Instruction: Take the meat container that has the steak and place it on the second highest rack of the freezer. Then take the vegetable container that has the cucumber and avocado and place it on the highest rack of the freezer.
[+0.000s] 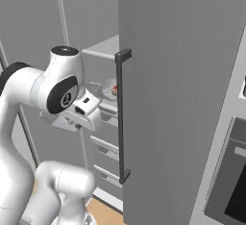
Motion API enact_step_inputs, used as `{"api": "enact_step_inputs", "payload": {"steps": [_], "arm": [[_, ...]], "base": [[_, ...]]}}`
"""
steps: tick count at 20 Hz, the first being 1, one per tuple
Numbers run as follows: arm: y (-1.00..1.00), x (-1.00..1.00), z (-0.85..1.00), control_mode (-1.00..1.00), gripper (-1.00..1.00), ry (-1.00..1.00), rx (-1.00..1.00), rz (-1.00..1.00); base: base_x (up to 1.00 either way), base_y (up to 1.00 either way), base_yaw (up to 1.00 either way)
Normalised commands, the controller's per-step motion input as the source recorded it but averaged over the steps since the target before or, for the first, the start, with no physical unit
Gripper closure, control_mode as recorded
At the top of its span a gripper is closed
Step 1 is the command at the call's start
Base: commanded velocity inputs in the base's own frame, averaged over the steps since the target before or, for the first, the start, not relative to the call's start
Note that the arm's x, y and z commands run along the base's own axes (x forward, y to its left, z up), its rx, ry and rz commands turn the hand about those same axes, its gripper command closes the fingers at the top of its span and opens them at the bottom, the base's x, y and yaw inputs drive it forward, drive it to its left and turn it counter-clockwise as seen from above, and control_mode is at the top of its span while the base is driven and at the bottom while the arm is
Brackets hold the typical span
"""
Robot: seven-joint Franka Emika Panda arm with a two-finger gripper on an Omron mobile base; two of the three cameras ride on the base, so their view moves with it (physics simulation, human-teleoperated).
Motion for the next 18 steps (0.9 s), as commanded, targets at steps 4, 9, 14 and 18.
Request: {"api": "enact_step_inputs", "payload": {"steps": [4, 9, 14, 18], "arm": [[0.0, -0.01, 0.29, -1.0, 1.0, -0.31, -0.02, -0.01], [0.07, 0.1, 0.32, -1.0, 1.0, -0.25, -0.07, -0.04], [0.07, 0.47, 0.21, -1.0, 1.0, -0.05, -0.08, -0.12], [0.0, 0.23, 0.01, -1.0, 1.0, 0.0, 0.0, -0.19]], "base": [[0.0, 0.0, 0.0], [0.0, 0.0, 0.0], [0.0, 0.0, 0.0], [0.0, 0.0, 0.0]]}}
